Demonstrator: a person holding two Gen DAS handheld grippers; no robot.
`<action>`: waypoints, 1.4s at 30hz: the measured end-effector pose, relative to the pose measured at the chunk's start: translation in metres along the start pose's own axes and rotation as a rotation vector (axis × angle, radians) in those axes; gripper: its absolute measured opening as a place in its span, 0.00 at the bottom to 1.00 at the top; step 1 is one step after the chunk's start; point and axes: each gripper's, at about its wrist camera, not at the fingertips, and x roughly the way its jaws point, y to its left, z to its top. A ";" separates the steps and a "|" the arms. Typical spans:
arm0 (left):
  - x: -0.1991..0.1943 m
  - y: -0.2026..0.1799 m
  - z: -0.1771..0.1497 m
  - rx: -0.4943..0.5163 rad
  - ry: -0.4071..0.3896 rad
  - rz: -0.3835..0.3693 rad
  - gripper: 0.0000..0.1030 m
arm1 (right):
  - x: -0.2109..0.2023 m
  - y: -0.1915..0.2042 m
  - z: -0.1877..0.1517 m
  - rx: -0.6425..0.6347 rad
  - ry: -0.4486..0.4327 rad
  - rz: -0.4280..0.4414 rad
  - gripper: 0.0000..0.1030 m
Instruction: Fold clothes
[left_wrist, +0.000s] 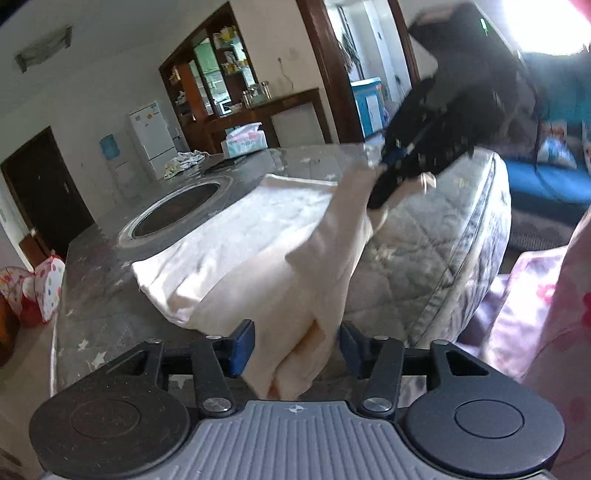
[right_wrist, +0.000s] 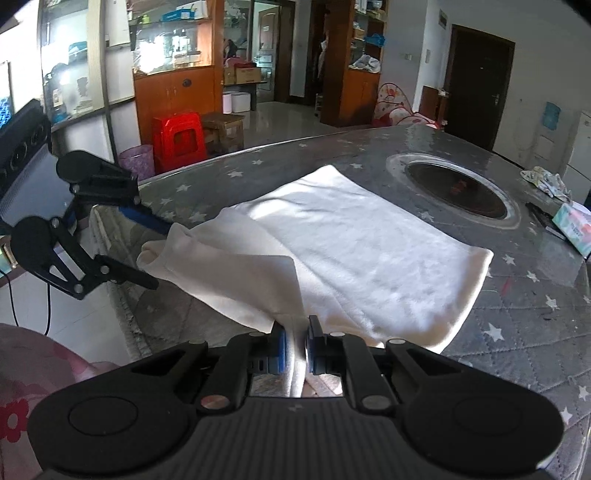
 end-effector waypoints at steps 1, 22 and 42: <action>0.001 0.000 -0.001 0.007 0.002 -0.003 0.21 | 0.000 -0.001 0.000 0.003 -0.003 -0.003 0.09; -0.094 -0.015 0.047 -0.087 -0.166 -0.054 0.06 | -0.120 0.033 0.003 -0.026 -0.092 0.045 0.07; 0.089 0.087 0.049 -0.295 0.046 0.122 0.14 | 0.035 -0.079 0.030 0.165 -0.029 -0.119 0.19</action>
